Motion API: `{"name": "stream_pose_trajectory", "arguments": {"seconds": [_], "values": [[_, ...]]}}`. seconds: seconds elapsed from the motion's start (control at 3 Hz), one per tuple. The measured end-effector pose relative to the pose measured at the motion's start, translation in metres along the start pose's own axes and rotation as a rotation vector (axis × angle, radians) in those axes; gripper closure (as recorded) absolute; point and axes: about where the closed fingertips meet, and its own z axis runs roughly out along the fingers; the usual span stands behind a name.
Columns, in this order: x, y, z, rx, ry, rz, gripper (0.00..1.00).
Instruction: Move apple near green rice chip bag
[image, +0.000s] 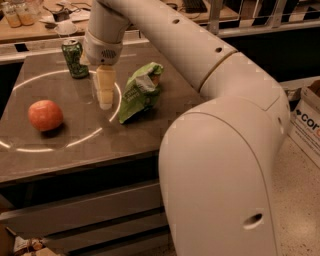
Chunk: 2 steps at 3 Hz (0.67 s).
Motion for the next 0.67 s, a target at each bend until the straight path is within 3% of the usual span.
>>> {"name": "stream_pose_trajectory", "arguments": {"seconds": [0.67], "values": [[-0.0052,-0.003,-0.0024,0.015,-0.009,0.013,0.0]]}}
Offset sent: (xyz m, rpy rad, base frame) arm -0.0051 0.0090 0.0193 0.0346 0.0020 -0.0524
